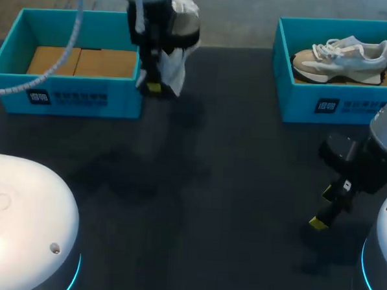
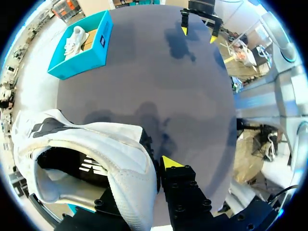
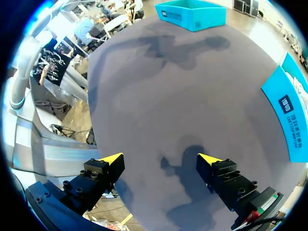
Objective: Take the shoe out of the shoebox, open the shoe tongue, remove and reinsert the insole, then place the shoe into the shoebox
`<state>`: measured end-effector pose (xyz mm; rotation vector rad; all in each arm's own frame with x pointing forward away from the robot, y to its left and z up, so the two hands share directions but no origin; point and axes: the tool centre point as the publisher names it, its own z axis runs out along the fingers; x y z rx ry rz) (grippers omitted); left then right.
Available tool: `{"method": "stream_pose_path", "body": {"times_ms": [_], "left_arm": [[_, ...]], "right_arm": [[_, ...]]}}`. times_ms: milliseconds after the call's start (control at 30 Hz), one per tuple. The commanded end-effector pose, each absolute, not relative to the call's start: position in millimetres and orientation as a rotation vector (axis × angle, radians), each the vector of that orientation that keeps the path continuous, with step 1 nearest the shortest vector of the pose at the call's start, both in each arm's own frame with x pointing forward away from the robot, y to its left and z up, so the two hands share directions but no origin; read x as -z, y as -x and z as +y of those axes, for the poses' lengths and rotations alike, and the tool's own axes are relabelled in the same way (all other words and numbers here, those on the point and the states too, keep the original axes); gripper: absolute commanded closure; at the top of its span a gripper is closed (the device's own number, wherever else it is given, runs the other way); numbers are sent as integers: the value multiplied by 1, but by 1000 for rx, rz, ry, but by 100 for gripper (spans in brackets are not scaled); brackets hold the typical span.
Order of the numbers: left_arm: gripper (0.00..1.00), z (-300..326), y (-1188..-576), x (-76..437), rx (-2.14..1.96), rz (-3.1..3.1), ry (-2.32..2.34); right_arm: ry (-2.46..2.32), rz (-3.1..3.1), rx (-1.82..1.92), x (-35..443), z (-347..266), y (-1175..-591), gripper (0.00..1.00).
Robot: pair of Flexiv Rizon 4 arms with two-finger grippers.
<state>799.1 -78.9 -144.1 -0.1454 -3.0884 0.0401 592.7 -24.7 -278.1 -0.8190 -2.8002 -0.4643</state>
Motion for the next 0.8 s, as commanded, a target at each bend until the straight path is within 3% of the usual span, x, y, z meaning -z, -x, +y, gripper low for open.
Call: {"method": "stream_pose_path", "body": {"times_ms": [33, 567, 800], "left_arm": [[100, -51, -828, 118, -68, -3052, 139], [100, 48, -922, 106, -9, -3000, -49], [100, 48, -922, 106, -9, -3000, -49]], "right_arm": [[819, -2802, 466, 279, -25, -591, 0], [819, -2802, 466, 279, -25, -591, 0], [819, -2802, 466, 279, -25, -591, 0]]}}
